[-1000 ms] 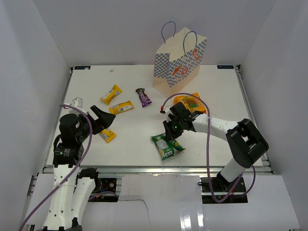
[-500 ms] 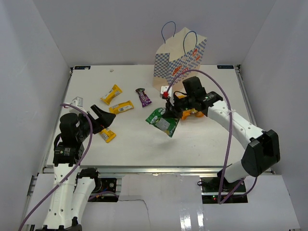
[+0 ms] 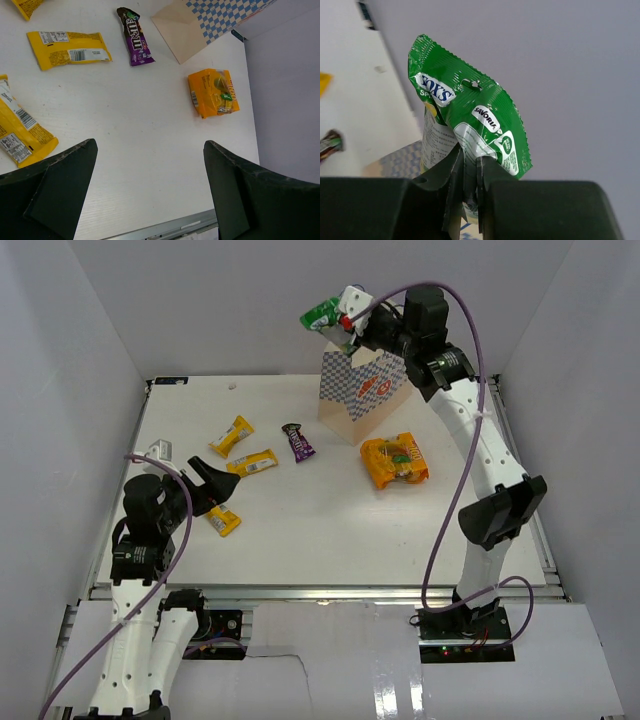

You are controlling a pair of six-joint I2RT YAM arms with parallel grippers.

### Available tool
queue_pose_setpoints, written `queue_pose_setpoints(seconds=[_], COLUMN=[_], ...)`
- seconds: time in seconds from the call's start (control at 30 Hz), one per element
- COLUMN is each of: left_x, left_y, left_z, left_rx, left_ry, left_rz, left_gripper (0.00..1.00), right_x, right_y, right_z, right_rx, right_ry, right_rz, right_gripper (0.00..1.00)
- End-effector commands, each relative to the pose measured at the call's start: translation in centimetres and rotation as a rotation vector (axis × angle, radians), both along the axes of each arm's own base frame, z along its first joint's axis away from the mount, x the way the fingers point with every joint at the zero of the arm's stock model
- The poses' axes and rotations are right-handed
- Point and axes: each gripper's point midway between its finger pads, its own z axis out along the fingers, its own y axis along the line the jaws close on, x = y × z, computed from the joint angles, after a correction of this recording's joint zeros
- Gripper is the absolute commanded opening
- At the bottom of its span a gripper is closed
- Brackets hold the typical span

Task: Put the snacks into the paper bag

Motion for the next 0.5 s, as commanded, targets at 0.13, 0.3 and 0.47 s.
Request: queue_pose_setpoints(seconds=[0.13, 0.3, 0.47], left_x=[0.3, 0.1, 0.2], left_y=[0.0, 0.0, 0.0], left_z=[0.4, 0.3, 0.0], left_rx=[0.005, -0.001, -0.006], left_ry=[-0.029, -0.033, -0.020], left_rz=[-0.007, 0.000, 0.000], left_gripper=[0.98, 0.98, 0.98], right_x=[5.7, 9.0, 11.6], right_y=[-2.5, -4.6, -7.0], right_z=[11.7, 10.0, 6.5], right_rx=[0.219, 0.161, 0.094], right_ry=[-0.497, -0.562, -0.507], right_rz=[-0.266, -0.352, -0.372], right_gripper=[0.08, 0.08, 0.08])
